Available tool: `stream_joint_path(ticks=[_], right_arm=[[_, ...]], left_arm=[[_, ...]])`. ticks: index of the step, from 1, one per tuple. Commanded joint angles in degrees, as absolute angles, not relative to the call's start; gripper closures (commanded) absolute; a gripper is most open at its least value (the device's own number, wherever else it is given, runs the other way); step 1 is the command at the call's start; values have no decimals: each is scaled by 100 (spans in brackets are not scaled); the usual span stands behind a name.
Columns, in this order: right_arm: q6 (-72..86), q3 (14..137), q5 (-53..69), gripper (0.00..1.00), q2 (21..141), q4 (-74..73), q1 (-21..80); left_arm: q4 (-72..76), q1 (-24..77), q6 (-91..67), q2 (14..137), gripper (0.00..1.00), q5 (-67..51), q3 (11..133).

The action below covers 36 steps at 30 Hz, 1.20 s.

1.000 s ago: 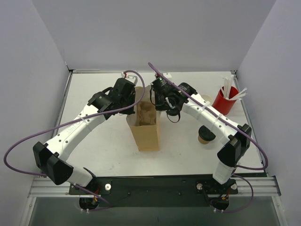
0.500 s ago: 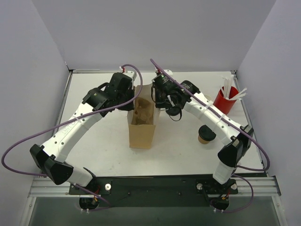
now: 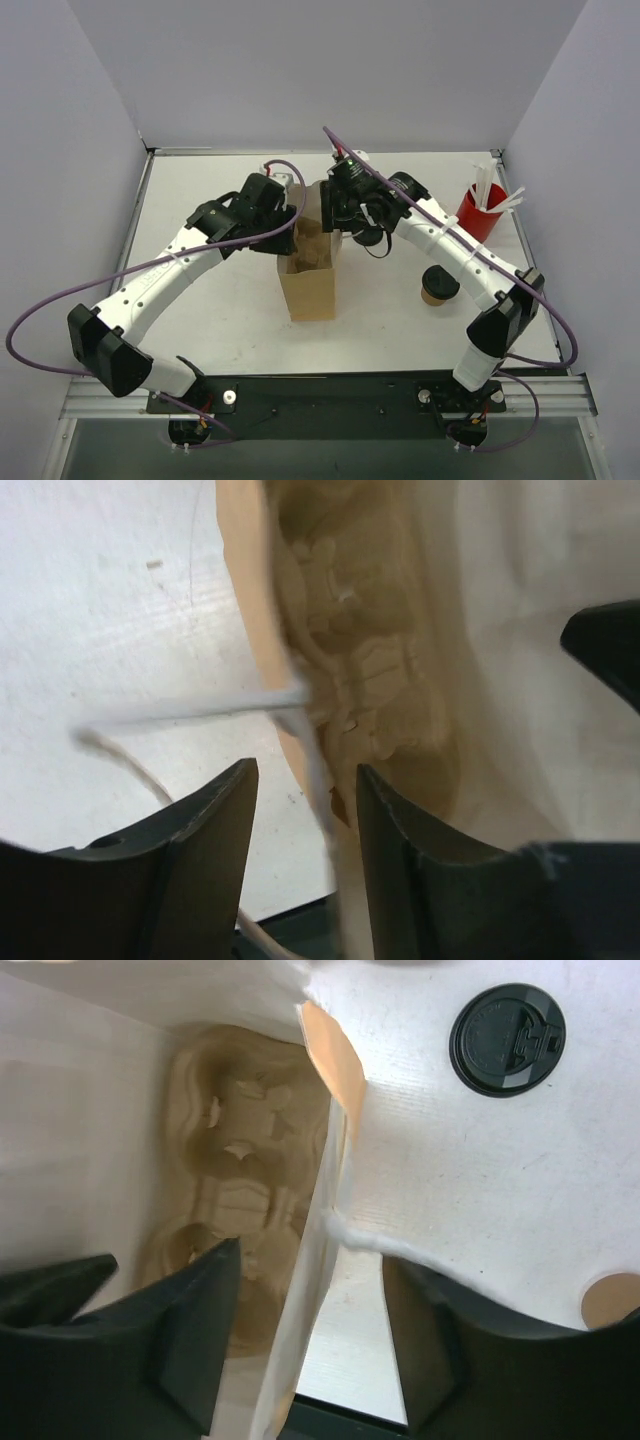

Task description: Pack the takeout coffee

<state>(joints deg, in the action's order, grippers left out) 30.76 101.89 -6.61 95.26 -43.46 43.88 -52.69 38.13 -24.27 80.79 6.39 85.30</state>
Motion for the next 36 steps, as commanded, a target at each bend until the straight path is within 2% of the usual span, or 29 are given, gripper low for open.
stream_joint_path(ticks=[1, 14, 22, 32, 36], right_arm=[[2962, 10124, -519, 37, 9669, -4245, 4316], [2883, 10661, -685, 29, 9088, -4210, 4377], [2821, 10767, -783, 16, 8771, -4227, 4342], [2734, 10555, -1239, 16, 8271, -4052, 4333], [2725, 10521, -1808, 16, 7833, -4078, 4333]], left_arm=[[-4685, 3797, -2584, 7937, 40, 395, 8244], [-4860, 3771, -2426, 7866, 39, 589, 9219], [-4904, 3727, -2294, 7875, 42, 598, 9316], [-4773, 3656, -2250, 7708, 43, 440, 9343], [-4720, 3577, -2224, 7629, 43, 369, 9387]])
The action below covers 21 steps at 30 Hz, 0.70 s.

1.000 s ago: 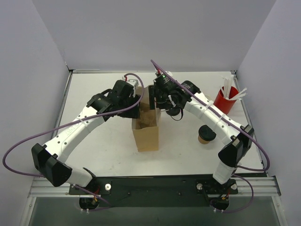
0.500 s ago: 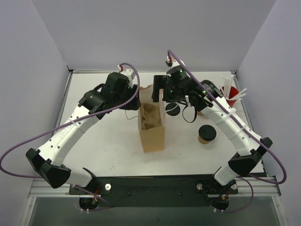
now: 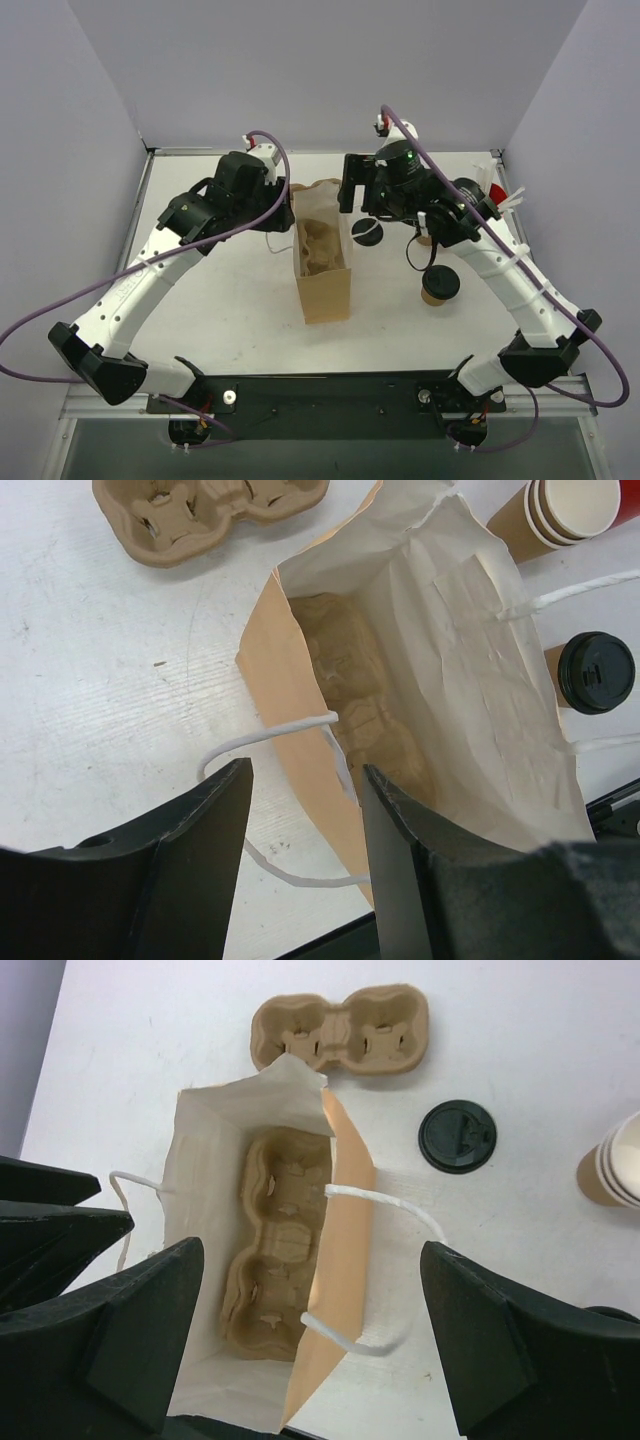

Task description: Pack the takeout coffee

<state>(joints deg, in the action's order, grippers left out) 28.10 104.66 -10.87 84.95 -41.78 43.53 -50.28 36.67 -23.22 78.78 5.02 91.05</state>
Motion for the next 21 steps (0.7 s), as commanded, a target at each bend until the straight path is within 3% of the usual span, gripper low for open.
stream_joint_path(ticks=[1, 7, 21], right_arm=[[2725, 10494, -1932, 16, 7727, -4104, 4324], [3066, 9669, -2662, 16, 6821, -4535, 4184], [4499, 6540, -2294, 19, 5511, -5177, 3437]], left_arm=[[-4676, 3568, -2224, 7585, 43, 360, 9378], [-4667, 3507, -2232, 7515, 43, 255, 9439], [-4650, 3498, -2136, 7400, 43, 0, 9326]])
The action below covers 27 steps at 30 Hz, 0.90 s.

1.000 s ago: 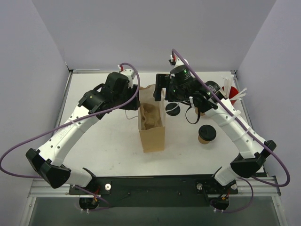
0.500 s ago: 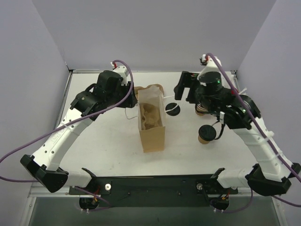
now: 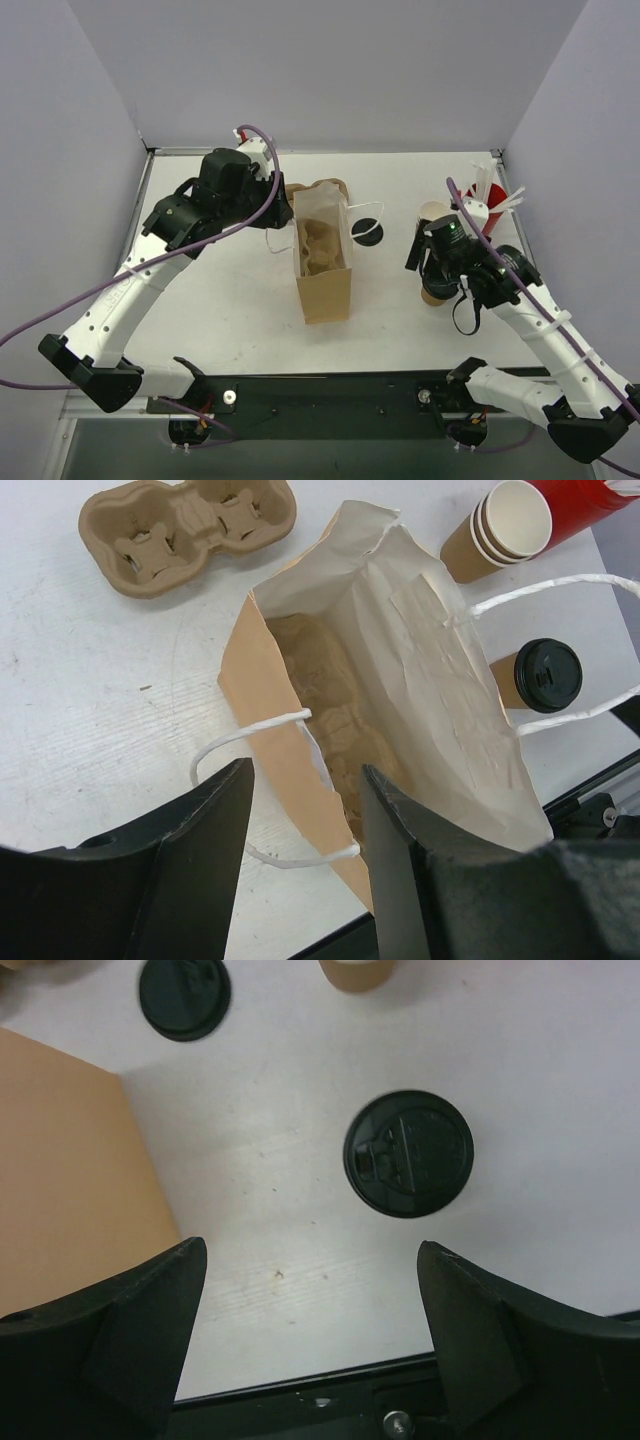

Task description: Pack the takeout coffee

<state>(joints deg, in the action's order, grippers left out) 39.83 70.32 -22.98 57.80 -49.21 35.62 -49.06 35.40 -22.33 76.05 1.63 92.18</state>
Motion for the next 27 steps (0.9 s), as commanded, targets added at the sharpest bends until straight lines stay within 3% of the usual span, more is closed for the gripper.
stream_joint_path(ticks=[1, 10, 16, 27], right_arm=[[4552, 6409, -2294, 20, 5502, -5194, 3384], [4588, 5651, -2092, 24, 5756, -5081, 2848], [4000, 5616, -1627, 25, 6082, -4589, 1917], [3463, 5335, -712, 18, 6425, -3929, 1108]], left_arm=[[-4632, 3498, -2136, 7374, 43, 0, 9299], [-4667, 3498, -2074, 7269, 44, -150, 9229], [-4632, 3489, -2030, 7347, 44, -211, 9228], [-4597, 3489, -2048, 7479, 44, -325, 9290]])
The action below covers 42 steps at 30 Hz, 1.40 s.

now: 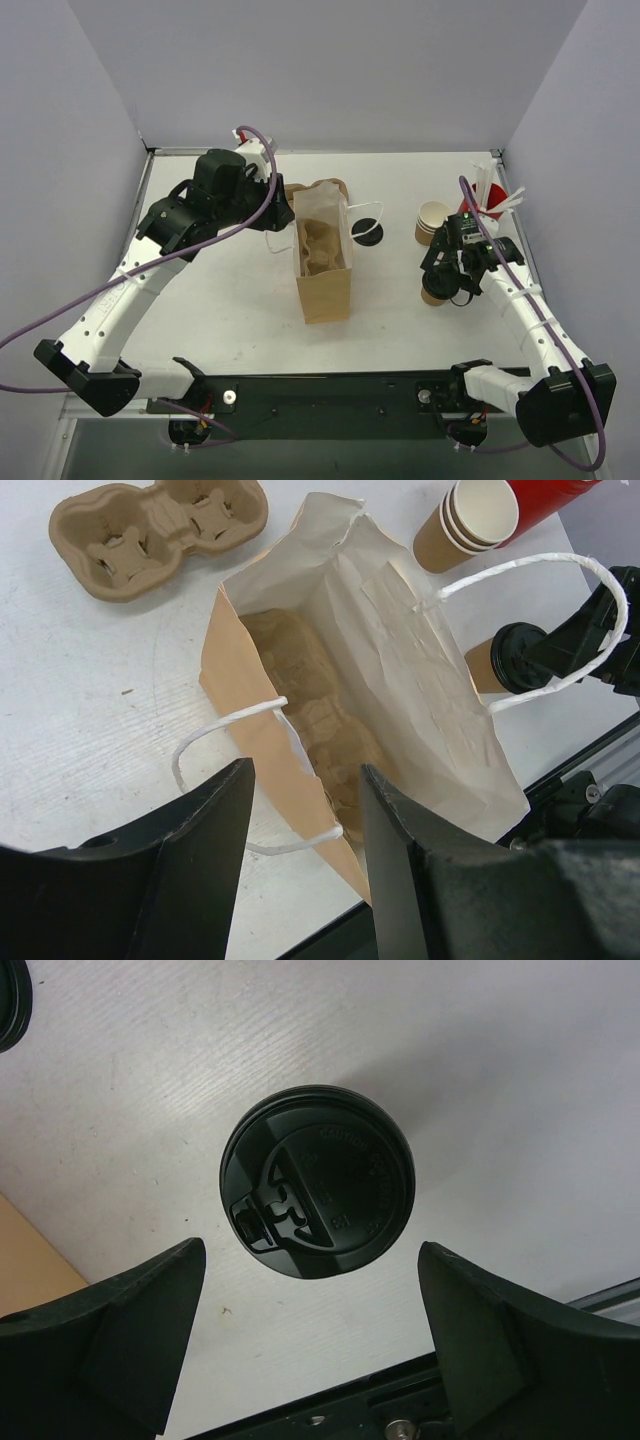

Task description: Pack the takeout coffee

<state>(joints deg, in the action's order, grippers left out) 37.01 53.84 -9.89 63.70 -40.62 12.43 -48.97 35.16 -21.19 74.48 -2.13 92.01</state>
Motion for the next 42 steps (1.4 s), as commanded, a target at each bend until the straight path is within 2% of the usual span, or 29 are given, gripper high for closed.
stream_joint_path(ticks=[1, 34, 42], right_arm=[[3454, 5326, -686, 18, 6451, -3885, 1047], [3235, 5177, -826, 20, 7066, -3718, 923], [3217, 5159, -800, 24, 7163, -3683, 932]], left_arm=[[-4597, 3489, -2048, 7488, 44, -316, 9299], [-4641, 3489, -2048, 7567, 44, -281, 9299], [-4641, 3489, -2048, 7585, 44, -272, 9273]])
